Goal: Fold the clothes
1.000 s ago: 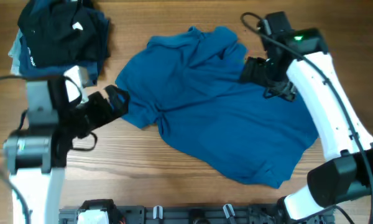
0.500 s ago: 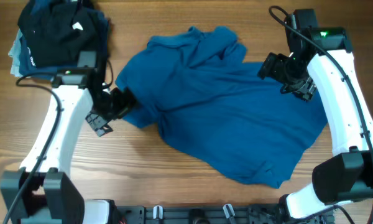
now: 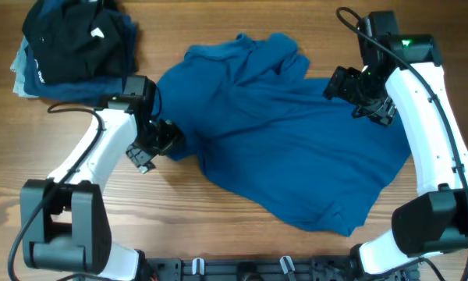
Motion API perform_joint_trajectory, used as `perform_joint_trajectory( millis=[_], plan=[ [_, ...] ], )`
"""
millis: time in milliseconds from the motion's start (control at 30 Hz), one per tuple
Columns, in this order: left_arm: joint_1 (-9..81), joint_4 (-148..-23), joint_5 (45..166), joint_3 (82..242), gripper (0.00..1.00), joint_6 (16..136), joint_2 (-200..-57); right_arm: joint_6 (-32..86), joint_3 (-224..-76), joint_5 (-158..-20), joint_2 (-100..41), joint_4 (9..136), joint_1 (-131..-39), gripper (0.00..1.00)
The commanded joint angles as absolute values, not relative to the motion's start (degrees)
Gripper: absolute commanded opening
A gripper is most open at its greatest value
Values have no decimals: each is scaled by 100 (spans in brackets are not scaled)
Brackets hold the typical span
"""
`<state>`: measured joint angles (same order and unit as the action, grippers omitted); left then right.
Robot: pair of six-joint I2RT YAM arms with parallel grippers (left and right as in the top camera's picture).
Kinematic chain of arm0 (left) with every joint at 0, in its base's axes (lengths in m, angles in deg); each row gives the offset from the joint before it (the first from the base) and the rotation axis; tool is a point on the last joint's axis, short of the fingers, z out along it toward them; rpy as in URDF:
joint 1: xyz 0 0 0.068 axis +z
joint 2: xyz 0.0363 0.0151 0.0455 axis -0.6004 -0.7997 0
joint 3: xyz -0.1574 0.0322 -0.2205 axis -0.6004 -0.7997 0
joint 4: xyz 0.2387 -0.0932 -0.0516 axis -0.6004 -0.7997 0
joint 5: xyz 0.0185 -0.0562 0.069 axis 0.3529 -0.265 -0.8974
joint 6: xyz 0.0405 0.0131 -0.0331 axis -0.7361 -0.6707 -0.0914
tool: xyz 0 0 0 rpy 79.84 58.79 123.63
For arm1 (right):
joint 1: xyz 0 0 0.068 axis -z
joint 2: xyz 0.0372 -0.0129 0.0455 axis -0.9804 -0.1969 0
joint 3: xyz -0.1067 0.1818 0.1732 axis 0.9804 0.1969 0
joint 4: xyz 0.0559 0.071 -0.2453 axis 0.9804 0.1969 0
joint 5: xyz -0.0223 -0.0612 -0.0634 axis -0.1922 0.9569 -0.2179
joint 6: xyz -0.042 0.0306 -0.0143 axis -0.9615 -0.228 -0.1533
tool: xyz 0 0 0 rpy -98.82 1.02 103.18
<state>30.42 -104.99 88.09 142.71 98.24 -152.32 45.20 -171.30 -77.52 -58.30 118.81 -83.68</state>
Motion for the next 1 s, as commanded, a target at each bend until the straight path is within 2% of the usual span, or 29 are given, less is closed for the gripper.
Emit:
perform_joint_trajectory(
  millis=[0, 533, 633, 800, 967],
  plan=[
    [3025, -10331, 8715, 14081, 80, 10075, -15309, 4470, -17143, -7802, -5723, 11872, -8355, 100],
    [3025, -9236, 8759, 13491, 76, 10243, -15340, 4798, -17143, -8021, -5723, 12139, -8355, 100],
    [3025, -9201, 8756, 13491, 71, 10294, -15453, 4783, -17143, -8016, -5723, 12224, -8355, 100],
    [3025, -9157, 8763, 13491, 69, 10348, -15796, 4842, -17143, -8012, -5723, 12443, -8355, 100],
    [3025, -9122, 8780, 13491, 62, 10346, -15919, 5443, -17143, -7579, -5441, 12742, -8355, 100]
  ],
)
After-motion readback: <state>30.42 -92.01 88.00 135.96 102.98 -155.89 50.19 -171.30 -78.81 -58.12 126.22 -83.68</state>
